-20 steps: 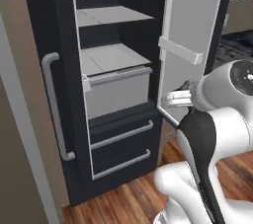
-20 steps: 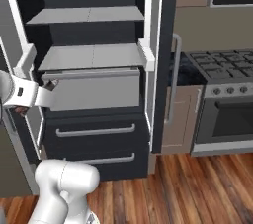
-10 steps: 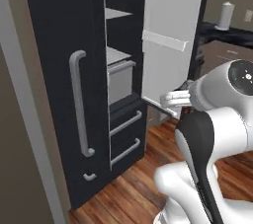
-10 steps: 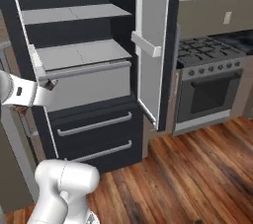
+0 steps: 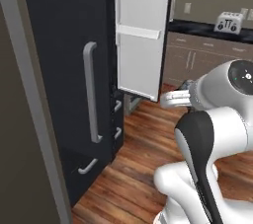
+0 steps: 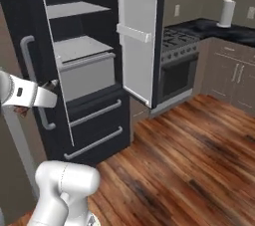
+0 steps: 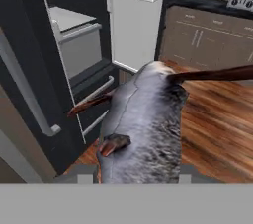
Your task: Gather the onion and garlic from the fridge and place them on a tray on the dining counter. Then gather the fishs from the fridge and place them on the other tray.
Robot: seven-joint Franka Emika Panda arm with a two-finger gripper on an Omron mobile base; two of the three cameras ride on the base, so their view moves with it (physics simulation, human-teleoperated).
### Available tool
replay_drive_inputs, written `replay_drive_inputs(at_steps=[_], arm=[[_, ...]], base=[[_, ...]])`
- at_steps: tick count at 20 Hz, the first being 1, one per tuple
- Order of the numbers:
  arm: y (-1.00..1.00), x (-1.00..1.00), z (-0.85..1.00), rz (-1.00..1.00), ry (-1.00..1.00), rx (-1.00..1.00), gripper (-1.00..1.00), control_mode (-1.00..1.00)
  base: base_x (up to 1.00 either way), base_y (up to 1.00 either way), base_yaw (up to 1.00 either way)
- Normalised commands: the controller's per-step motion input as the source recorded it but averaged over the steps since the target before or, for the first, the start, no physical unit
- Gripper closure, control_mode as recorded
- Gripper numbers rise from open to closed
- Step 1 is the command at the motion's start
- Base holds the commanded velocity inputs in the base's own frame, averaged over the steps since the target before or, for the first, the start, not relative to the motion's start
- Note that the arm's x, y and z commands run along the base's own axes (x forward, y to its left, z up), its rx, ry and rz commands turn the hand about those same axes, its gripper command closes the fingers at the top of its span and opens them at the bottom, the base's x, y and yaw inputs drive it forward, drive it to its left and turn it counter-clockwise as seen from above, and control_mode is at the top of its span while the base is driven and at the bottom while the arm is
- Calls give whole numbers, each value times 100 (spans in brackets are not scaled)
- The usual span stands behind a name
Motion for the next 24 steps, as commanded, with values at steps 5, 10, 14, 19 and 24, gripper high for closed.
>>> replay_drive_inputs(at_steps=[5, 10, 14, 19, 24], arm=[[0, 0, 0, 0, 0, 0, 100, 100], [0, 0, 0, 0, 0, 0, 100, 100], [0, 0, 0, 0, 0, 0, 100, 100], [0, 0, 0, 0, 0, 0, 100, 100], [0, 0, 0, 0, 0, 0, 100, 100]], base=[[-81, 50, -47], [-94, 35, -42], [-100, 4, -34], [-100, -10, -29], [-85, -64, -19]])
